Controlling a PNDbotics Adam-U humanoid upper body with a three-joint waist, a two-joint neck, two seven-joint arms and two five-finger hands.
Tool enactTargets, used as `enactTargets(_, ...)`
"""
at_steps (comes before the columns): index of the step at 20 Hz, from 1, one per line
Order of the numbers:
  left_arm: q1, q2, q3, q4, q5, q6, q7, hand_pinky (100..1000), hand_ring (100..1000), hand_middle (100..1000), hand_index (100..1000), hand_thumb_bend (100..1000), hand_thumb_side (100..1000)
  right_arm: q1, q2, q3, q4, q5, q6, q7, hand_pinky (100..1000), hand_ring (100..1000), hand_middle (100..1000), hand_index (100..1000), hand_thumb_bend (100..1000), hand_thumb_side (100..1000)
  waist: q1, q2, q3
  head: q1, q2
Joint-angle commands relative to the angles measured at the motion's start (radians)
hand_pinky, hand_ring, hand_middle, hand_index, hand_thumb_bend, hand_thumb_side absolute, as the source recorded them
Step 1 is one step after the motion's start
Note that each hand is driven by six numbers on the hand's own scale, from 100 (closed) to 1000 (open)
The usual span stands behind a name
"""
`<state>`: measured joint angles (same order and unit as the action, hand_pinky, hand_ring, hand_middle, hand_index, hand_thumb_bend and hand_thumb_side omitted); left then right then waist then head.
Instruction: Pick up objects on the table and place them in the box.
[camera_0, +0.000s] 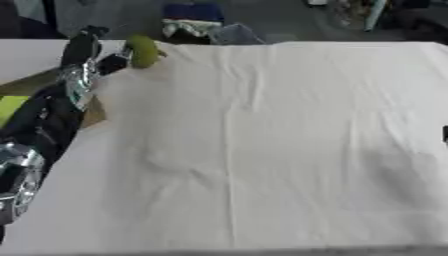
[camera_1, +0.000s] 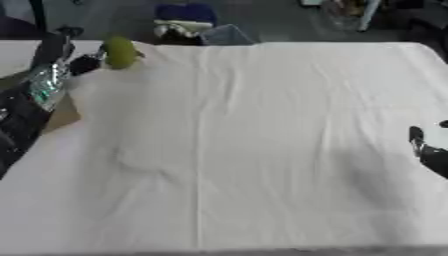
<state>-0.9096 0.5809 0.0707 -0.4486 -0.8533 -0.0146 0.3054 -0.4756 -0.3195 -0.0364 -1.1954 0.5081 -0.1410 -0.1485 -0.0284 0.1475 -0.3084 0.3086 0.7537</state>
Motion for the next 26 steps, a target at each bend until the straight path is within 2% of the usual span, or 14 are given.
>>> enactTargets(1,-0.018,0.012,0.003,-0.006,-0.009,0.009,-0.002,778,697,788,870,352,706,-0.022,-0.014,-0.003,-0.018,-0.001,-0.002,0.004,736,978,603,893,338,299,-0.002,-0.012,-0.006,0.028,-0.016)
enactTargets(4,-0.015,0.006,0.002,-0.002,-0.014,0.015,-0.009,769,687,779,858,350,701,-0.023,-0.01,-0.002,-0.018,-0.002,-0.003,0.005,736,978,603,893,337,299,-0.003,-0.009,-0.011,0.039,-0.018)
enactTargets(8,-0.008,0.003,-0.002,0.012,-0.031,0.022,-0.042,756,675,769,852,285,614,-0.024,-0.003,-0.002,-0.022,-0.004,-0.005,0.004,736,978,602,893,337,298,-0.004,-0.004,-0.021,0.046,-0.021)
enactTargets(11,-0.003,0.002,0.001,0.018,-0.041,0.027,-0.056,737,653,753,836,255,582,-0.025,0.003,-0.001,-0.026,-0.005,-0.006,0.005,736,978,601,893,336,298,-0.004,0.0,-0.029,0.049,-0.024)
enactTargets(15,0.001,-0.001,0.002,0.018,-0.045,0.024,-0.049,684,576,675,771,104,395,-0.025,0.008,-0.002,-0.029,-0.006,-0.006,0.004,736,978,601,893,336,298,-0.004,0.003,-0.035,0.053,-0.024)
enactTargets(16,0.001,-0.001,0.002,0.018,-0.047,0.019,-0.048,673,559,656,754,100,329,-0.025,0.009,-0.002,-0.03,-0.005,-0.007,0.004,736,979,600,893,335,298,-0.004,0.003,-0.037,0.053,-0.025)
enactTargets(17,0.002,-0.002,0.002,0.018,-0.048,0.013,-0.045,671,556,653,752,100,319,-0.025,0.012,-0.002,-0.032,-0.005,-0.007,0.003,736,979,600,893,334,298,-0.004,0.004,-0.04,0.054,-0.026)
enactTargets(20,0.004,-0.001,0.007,0.016,-0.045,0.002,-0.025,635,495,578,689,100,193,-0.025,0.019,-0.003,-0.036,-0.005,-0.007,0.002,736,979,600,892,334,298,-0.005,0.007,-0.046,0.055,-0.029)
enactTargets(21,0.005,0.0,0.009,0.015,-0.041,0.0,-0.012,635,495,578,689,100,193,-0.025,0.021,-0.003,-0.037,-0.005,-0.007,0.002,736,979,600,892,334,298,-0.005,0.008,-0.048,0.056,-0.03)
enactTargets(24,0.005,-0.001,0.014,0.007,-0.015,-0.017,0.027,592,423,496,603,100,244,-0.025,0.023,-0.004,-0.038,-0.006,-0.007,0.002,736,980,599,892,333,297,-0.004,0.01,-0.051,0.056,-0.029)
enactTargets(26,0.006,0.001,0.017,-0.006,0.011,-0.032,0.058,543,350,421,513,100,332,-0.024,0.022,-0.004,-0.037,-0.007,-0.007,0.002,736,980,599,892,332,297,-0.003,0.011,-0.05,0.055,-0.028)
